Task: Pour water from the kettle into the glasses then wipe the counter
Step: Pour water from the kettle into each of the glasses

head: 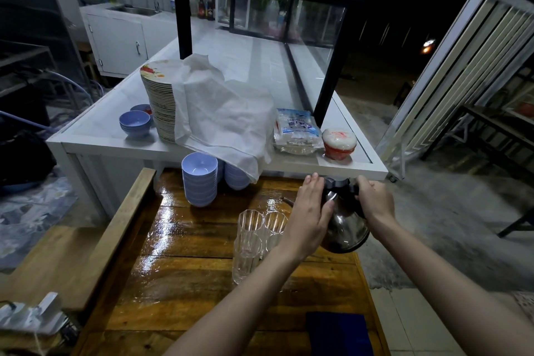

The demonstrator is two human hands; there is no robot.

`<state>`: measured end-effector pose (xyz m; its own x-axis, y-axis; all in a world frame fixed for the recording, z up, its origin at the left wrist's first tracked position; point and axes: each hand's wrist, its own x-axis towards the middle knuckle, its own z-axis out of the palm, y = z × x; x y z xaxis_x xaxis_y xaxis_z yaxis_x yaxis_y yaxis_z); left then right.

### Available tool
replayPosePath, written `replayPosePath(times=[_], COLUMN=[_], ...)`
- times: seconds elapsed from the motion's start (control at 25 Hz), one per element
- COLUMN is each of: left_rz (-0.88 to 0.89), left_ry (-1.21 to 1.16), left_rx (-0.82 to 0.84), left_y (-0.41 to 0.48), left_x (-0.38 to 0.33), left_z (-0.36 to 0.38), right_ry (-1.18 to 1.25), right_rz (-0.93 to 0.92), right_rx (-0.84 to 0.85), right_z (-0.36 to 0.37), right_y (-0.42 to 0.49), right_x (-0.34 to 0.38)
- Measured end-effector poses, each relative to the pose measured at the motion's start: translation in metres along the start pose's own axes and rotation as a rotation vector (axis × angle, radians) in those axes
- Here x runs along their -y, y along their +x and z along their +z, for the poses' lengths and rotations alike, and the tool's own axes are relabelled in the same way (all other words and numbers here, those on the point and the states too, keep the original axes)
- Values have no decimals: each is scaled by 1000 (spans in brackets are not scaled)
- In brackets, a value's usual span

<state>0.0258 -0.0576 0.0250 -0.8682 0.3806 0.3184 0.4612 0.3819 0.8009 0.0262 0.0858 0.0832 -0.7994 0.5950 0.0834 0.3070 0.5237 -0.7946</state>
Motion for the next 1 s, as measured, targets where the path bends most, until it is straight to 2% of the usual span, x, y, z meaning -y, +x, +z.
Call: replayPosePath(times=[0.2, 0.52, 1.0], left_rz=[-26, -148, -190], left_ry=[-20, -93, -119], left_rx=[-125, -170, -159], left_y=[-10, -26, -33], left_x=[12, 19, 29], left_z=[-7, -17, -19], right_ry=[-137, -243, -321], right_rz=[-198, -467, -592], right_rx=[72, 147, 182], right_z=[10, 33, 48], right_y=[-2, 0, 5], right_x=[29, 60, 64])
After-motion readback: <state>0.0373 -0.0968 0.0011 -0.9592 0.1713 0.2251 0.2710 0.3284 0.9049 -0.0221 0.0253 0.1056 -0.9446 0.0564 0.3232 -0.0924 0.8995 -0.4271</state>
